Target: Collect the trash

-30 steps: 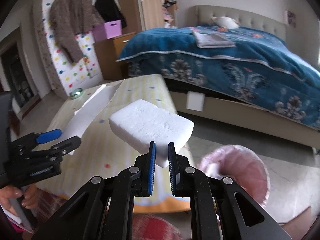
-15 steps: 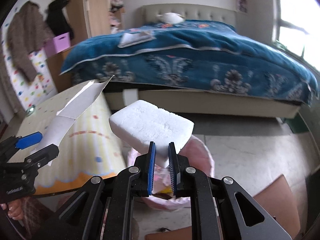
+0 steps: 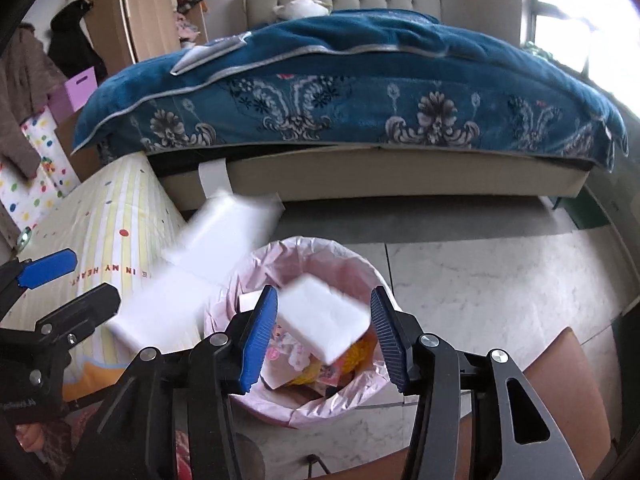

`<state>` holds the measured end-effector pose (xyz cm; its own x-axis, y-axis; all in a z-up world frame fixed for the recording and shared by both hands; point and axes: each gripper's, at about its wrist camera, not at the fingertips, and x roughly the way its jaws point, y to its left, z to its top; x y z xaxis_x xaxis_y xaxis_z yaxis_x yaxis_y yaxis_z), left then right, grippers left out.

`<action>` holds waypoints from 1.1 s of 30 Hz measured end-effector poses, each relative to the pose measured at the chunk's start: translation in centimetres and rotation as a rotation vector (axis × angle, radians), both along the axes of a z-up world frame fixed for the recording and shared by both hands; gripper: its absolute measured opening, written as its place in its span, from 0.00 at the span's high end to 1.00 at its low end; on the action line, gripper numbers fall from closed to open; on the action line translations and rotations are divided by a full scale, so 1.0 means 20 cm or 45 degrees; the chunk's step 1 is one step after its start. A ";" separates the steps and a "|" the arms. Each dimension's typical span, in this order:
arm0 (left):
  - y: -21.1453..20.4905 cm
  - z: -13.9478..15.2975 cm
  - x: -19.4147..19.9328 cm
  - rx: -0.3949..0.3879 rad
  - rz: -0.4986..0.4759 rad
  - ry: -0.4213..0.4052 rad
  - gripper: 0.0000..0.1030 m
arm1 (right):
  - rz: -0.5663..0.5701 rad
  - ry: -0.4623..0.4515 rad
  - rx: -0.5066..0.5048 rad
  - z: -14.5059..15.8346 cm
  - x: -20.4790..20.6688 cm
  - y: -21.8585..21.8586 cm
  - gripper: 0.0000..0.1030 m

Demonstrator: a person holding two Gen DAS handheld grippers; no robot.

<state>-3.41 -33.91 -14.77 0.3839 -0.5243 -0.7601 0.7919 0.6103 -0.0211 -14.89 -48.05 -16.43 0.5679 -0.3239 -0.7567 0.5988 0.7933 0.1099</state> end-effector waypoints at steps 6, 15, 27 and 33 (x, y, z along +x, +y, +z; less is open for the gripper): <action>0.19 0.03 0.04 0.004 0.122 0.002 0.13 | 0.015 -0.054 0.061 0.06 -0.07 0.02 0.50; 0.58 0.23 0.02 -0.054 0.337 -0.079 0.07 | 0.291 -0.152 -0.006 0.26 -0.10 0.34 0.18; 1.19 0.50 -0.12 -0.010 0.629 -0.192 0.07 | 0.611 -0.200 -0.099 0.60 0.02 0.91 0.09; 1.43 0.58 -0.19 -0.005 0.773 -0.226 0.07 | 0.757 -0.224 -0.173 0.72 0.04 1.18 0.07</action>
<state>-7.27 -5.32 -3.10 0.7339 -0.1761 -0.6561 0.2960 0.9522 0.0755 -14.15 -24.38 -2.07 0.7927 -0.0014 -0.6096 0.0335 0.9986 0.0413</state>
